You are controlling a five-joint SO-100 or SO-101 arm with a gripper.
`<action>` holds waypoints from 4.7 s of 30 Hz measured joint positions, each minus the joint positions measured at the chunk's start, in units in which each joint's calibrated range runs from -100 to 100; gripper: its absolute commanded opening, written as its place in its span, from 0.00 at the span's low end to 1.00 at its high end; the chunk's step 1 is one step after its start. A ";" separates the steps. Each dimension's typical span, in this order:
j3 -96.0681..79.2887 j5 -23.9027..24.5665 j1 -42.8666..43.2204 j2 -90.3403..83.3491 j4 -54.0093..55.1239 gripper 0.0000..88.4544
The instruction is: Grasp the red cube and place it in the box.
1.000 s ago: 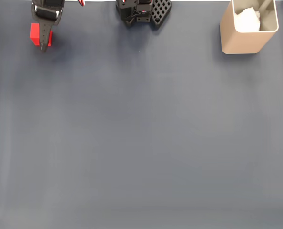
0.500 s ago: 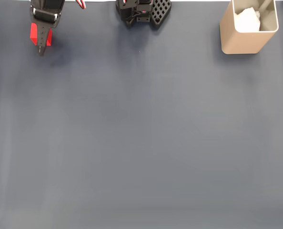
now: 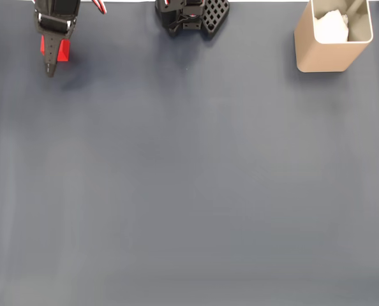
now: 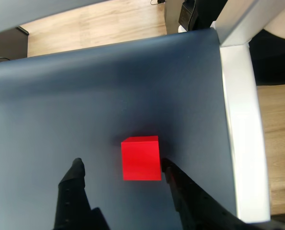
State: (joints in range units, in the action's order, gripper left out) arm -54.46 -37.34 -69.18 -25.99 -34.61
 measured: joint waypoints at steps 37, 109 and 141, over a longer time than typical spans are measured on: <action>1.09 0.88 0.68 3.57 2.27 0.44; 26.68 -7.33 18.87 -0.80 -23.56 0.00; 34.43 -11.38 56.82 -6.60 -28.68 0.00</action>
State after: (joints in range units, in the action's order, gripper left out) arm -20.04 -48.72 -12.36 -32.59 -63.28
